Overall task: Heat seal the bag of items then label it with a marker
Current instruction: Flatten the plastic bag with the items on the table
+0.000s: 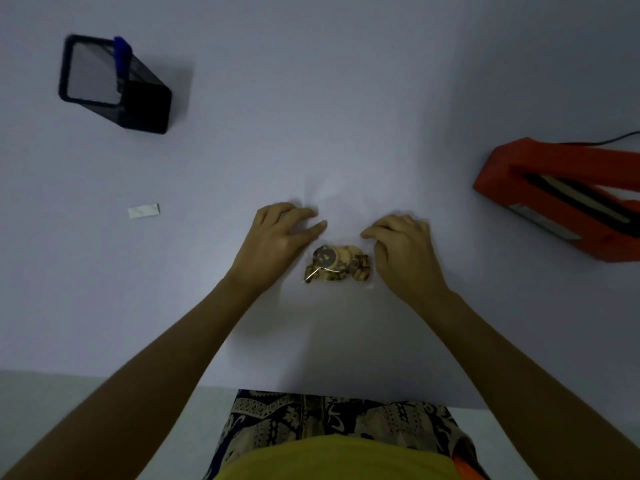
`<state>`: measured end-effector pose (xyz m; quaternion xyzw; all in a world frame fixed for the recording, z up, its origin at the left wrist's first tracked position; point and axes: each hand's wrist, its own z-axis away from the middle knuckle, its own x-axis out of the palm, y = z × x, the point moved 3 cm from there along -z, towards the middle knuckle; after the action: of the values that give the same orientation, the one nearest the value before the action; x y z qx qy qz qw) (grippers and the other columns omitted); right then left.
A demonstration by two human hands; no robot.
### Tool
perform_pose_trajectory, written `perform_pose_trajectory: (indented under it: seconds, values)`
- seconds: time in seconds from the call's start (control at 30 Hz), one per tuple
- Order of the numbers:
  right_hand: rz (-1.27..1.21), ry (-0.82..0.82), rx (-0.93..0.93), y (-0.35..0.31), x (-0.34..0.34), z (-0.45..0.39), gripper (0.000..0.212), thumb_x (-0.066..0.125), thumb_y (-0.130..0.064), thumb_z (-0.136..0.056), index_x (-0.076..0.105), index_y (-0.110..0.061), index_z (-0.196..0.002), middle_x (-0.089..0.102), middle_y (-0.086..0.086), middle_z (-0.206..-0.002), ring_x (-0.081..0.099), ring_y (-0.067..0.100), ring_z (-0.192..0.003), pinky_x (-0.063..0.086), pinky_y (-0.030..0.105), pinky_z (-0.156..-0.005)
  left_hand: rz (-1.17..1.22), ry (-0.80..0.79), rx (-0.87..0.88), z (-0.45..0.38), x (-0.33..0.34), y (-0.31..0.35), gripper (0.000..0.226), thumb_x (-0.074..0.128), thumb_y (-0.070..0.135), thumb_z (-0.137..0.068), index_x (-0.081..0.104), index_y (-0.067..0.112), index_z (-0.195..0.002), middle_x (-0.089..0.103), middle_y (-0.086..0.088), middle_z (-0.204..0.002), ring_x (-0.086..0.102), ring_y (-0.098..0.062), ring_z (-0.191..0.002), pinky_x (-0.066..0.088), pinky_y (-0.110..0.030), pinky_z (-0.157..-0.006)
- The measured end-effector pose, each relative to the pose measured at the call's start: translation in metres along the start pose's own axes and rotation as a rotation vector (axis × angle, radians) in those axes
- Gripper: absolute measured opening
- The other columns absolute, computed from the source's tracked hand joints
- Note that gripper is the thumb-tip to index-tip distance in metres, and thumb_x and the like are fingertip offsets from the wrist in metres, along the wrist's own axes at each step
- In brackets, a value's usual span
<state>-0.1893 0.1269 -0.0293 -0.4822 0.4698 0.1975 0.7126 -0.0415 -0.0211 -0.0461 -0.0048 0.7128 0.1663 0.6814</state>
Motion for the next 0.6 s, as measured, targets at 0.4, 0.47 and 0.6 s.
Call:
perform_pose_trajectory:
  seconds: [0.4, 0.47, 0.6]
  values:
    - [-0.045, 0.102, 0.134, -0.008, 0.000, -0.067, 0.034, 0.049, 0.007, -0.081, 0.073, -0.008, -0.101, 0.068, 0.009, -0.102, 0.058, 0.028, -0.101, 0.031, 0.035, -0.086, 0.009, 0.025, -0.009, 0.003, 0.005, -0.003, 0.038, 0.066, 0.023, -0.085, 0.064, 0.022, -0.122, 0.062, -0.006, -0.127, 0.048, -0.028, -0.115, 0.037, -0.038, -0.092]
    - [-0.048, 0.096, 0.143, -0.006, 0.000, -0.070, 0.035, 0.048, 0.007, -0.082, 0.073, -0.008, -0.103, 0.068, 0.008, -0.104, 0.057, 0.027, -0.103, 0.029, 0.033, -0.087, 0.010, 0.034, -0.006, 0.004, 0.005, -0.002, 0.037, 0.065, 0.023, -0.086, 0.064, 0.022, -0.122, 0.062, -0.006, -0.127, 0.049, -0.028, -0.114, 0.036, -0.038, -0.092]
    - [-0.040, 0.081, 0.132, -0.001, 0.004, -0.047, 0.033, 0.049, 0.006, -0.081, 0.073, -0.008, -0.100, 0.068, 0.008, -0.101, 0.059, 0.028, -0.099, 0.028, 0.032, -0.085, 0.020, 0.054, 0.002, 0.003, 0.006, -0.002, 0.037, 0.066, 0.022, -0.085, 0.064, 0.021, -0.122, 0.062, -0.007, -0.126, 0.050, -0.028, -0.112, 0.037, -0.038, -0.091]
